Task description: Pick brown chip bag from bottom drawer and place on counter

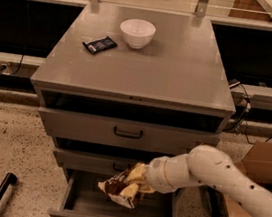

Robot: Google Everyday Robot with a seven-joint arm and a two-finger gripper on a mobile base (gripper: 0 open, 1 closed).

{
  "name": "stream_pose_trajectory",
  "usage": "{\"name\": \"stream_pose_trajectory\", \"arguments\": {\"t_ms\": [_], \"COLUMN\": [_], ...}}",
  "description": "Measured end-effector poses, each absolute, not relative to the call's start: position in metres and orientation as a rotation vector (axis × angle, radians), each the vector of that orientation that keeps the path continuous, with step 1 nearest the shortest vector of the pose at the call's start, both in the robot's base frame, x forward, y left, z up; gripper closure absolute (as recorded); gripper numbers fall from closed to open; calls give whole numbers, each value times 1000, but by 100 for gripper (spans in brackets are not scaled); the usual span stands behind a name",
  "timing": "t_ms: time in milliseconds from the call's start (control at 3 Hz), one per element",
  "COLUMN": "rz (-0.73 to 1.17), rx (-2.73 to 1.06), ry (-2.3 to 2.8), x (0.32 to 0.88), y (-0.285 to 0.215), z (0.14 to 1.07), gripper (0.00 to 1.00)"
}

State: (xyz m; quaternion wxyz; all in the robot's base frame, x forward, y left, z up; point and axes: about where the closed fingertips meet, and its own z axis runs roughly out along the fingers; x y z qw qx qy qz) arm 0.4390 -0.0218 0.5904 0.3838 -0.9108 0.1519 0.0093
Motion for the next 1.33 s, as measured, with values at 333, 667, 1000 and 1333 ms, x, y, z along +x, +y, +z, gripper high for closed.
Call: {"name": "stream_pose_trajectory", "arguments": {"t_ms": [333,667,1000,1333], "rz": [-10,51,119,136], "rx": [-2484,-2658,-2750,-2758], "ry": [266,139,123,121], "x": [449,465,465,462], "y": [-45,-41,-50,-52], "z": [641,668,678,677], "gripper": [100,100,100,100]}}
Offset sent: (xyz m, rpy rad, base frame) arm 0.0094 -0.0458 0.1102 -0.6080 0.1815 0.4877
